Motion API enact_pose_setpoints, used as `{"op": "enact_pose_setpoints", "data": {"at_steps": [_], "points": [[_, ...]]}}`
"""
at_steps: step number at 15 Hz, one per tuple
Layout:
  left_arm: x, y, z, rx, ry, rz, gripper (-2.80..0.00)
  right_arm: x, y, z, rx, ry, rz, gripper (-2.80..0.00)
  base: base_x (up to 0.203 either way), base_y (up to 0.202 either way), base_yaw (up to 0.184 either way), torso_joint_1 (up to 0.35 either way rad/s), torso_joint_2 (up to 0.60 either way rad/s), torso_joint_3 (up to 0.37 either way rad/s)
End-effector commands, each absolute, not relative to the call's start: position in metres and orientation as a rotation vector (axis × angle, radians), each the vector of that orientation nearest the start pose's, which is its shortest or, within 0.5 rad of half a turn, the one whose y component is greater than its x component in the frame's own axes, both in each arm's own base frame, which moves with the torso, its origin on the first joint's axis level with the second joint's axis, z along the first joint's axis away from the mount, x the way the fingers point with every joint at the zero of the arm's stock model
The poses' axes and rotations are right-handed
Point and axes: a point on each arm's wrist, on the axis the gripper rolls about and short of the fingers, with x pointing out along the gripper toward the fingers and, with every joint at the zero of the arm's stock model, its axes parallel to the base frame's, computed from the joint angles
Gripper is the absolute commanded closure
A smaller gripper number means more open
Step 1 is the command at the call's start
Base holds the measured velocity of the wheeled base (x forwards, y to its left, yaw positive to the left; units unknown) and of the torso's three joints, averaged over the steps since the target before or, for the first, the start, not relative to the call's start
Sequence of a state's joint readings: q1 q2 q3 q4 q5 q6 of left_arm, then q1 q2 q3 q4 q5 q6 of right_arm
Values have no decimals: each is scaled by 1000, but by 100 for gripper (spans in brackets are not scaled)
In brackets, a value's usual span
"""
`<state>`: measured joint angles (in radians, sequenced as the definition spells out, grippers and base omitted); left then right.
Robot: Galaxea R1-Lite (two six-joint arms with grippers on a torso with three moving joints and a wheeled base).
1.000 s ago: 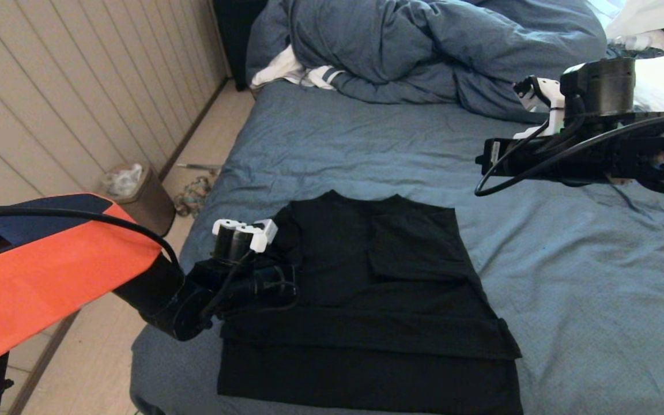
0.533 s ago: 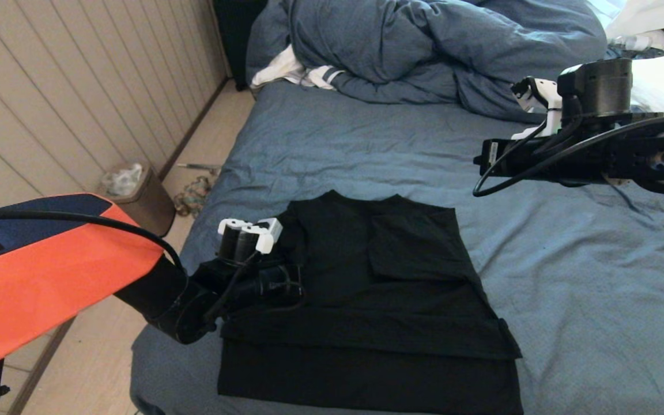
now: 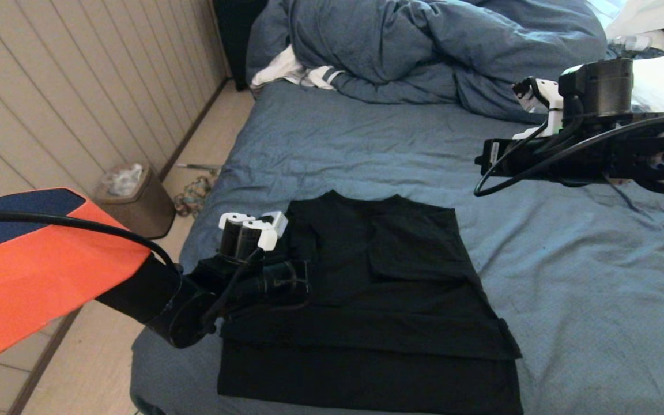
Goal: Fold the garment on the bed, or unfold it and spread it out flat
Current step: Fold the black T-shirt
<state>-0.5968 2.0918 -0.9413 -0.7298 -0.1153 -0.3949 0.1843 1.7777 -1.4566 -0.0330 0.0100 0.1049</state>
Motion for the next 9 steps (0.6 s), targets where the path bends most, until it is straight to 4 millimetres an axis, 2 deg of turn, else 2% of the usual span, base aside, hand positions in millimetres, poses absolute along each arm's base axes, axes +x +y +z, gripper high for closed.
{"op": "enact_pose_setpoints", "data": {"at_steps": [1, 6, 9], "points": [[318, -219, 79, -266, 568, -600, -280, 344, 65, 280, 79, 299, 179, 0, 0, 0, 0, 0, 0, 0], [318, -219, 81, -268, 564, -605, -280, 346, 65, 278, 78, 307, 176, 0, 0, 0, 0, 0, 0, 0], [316, -218, 99, -285, 519, -618, -280, 346, 65, 278, 77, 306, 176, 0, 0, 0, 0, 0, 0, 0]]}}
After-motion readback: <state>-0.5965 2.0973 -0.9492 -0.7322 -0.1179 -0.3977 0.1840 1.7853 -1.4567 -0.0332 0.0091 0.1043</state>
